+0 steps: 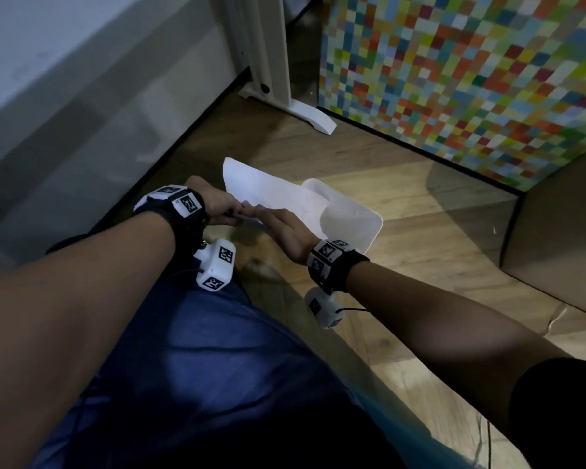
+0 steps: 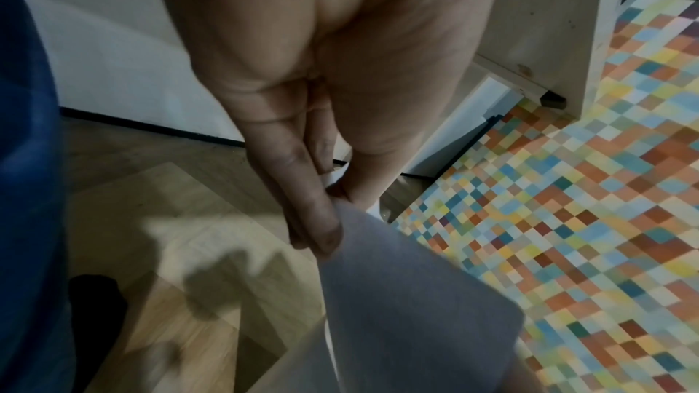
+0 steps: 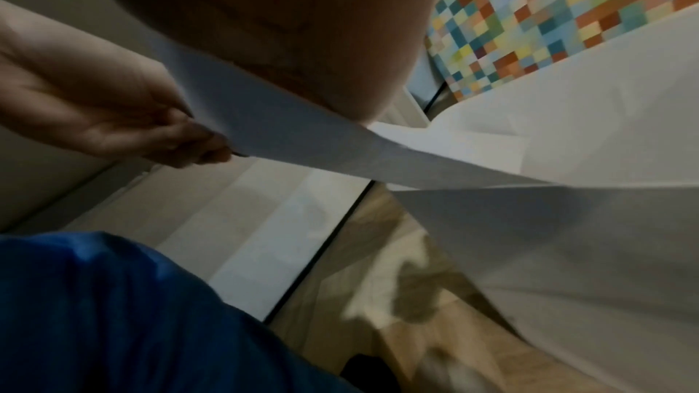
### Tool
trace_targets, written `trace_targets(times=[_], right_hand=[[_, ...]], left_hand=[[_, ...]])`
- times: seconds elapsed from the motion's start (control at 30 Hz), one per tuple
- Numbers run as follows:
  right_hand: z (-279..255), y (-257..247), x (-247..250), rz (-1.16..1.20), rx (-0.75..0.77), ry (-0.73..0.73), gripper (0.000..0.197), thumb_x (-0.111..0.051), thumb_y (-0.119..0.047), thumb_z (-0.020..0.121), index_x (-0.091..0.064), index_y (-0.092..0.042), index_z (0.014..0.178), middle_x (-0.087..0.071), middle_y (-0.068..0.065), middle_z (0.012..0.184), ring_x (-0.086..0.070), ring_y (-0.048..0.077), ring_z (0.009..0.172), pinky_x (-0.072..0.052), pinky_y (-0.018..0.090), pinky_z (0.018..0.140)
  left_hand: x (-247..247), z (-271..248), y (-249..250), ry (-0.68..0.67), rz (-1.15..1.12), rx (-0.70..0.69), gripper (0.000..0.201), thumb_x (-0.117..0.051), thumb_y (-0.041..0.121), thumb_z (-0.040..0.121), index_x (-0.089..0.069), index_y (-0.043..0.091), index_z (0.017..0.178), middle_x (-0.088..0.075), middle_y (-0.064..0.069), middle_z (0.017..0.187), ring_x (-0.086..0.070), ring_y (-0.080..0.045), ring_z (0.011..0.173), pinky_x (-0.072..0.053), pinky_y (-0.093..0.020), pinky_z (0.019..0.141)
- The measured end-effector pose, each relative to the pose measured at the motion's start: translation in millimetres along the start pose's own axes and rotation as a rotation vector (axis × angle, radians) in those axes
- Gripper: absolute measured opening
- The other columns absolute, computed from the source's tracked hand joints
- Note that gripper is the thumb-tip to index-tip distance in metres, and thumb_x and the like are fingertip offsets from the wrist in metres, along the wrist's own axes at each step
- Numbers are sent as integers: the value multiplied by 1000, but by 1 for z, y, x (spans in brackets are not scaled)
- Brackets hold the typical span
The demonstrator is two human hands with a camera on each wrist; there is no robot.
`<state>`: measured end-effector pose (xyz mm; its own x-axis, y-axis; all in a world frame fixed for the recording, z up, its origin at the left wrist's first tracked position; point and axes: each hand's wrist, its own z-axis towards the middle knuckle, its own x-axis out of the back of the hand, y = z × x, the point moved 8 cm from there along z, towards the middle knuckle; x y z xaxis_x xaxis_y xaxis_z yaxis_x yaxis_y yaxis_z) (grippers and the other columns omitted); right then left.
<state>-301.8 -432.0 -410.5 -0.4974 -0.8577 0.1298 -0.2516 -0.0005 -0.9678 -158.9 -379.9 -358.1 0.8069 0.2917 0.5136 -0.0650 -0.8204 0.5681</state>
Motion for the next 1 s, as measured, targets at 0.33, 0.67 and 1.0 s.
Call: trace_targets(times=[0.33,0.67,1.0], right_hand=[[-22,103,77,-345,-462,-29,79,-14,-67,107,-73,-23,135,-60,8,147,-53,32,129,-28,43,113],[-1,27,-11,-297,-29,-153,68,-26,-72,104,-49,-35,157,-40,-11,167,-39,13,152,-21,30,124],[-13,99,81,-616,-463,8,87,-16,-69,106,-73,-8,128,-68,19,134,-62,32,109,-40,39,99]], left_hand=[[28,6,-3,60,8,63,13,-73,-17,78,-63,-8,75,-74,-29,81,-78,-27,62,-59,-24,51],[24,6,-17,0,48,151,18,-79,-12,83,-73,-13,99,-77,-25,81,-79,-34,77,-63,-47,87],[46,10,-28,18,113,168,19,-85,-1,82,-74,-9,95,-78,-24,84,-80,-31,76,-62,-43,85]])
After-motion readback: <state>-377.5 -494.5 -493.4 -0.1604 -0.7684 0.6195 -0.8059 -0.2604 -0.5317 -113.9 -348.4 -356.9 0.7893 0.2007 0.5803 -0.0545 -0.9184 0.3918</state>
